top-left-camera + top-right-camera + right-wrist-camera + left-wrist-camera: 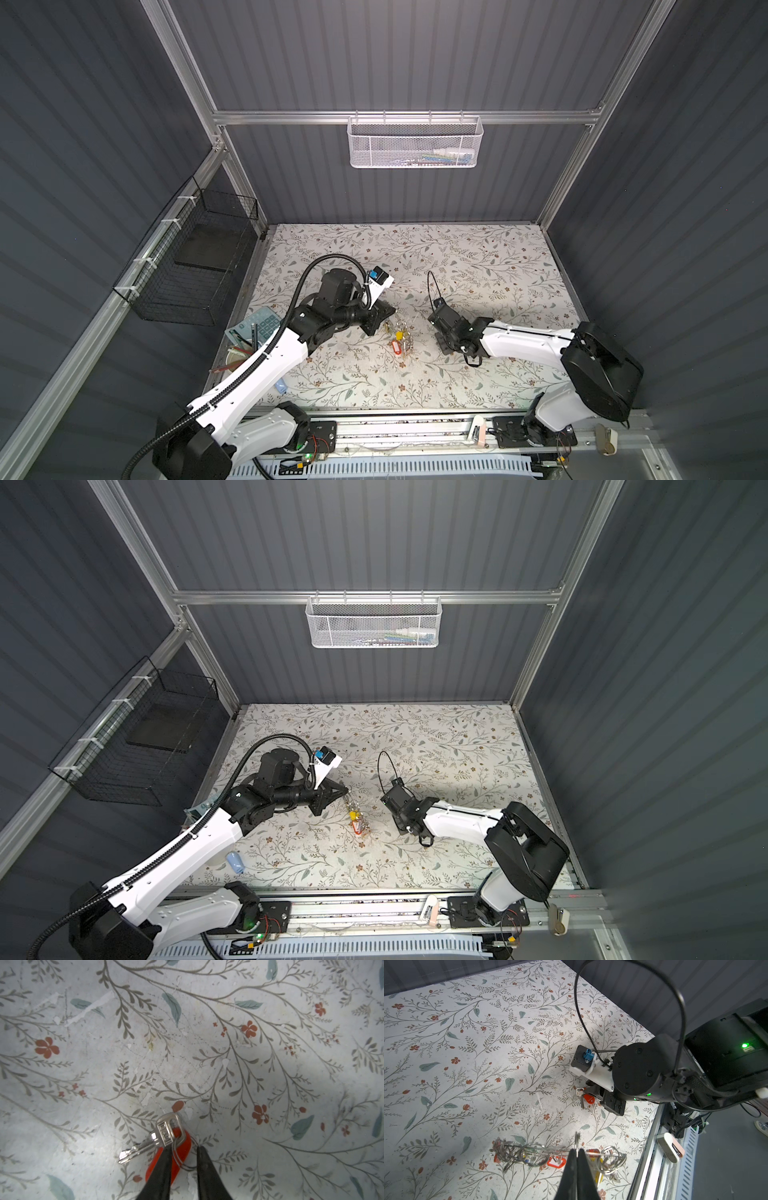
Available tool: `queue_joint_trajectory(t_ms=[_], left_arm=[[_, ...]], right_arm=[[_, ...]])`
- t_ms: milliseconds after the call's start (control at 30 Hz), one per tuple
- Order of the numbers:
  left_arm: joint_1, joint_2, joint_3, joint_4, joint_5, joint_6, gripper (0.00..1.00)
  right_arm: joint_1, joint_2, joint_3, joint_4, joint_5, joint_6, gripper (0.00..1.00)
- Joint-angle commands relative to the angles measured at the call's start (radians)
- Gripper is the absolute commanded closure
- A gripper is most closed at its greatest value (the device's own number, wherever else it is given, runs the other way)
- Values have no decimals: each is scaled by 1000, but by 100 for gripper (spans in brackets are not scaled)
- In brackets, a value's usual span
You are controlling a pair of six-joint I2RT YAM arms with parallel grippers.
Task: Put the keys on the keyring
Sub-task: 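Close the right gripper on the red-tagged key's small ring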
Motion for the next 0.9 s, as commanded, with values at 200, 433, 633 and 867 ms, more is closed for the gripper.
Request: queue_joint_trajectory(t_ms=[200,433,633,867], left_arm=[[-4,-11,2,33,30,22,100],[-4,-8,4,33,31,21,100],[-4,-9,4,32,30,22,100],[-3,-16,2,28,26,23,100]], right_arm=[[5,17,22,-15,28,6,79],[5,24,32,-16,47,-3,84],[5,24,39,-11,50,-15,95],[-10,-6,34,39,-78,14,100]])
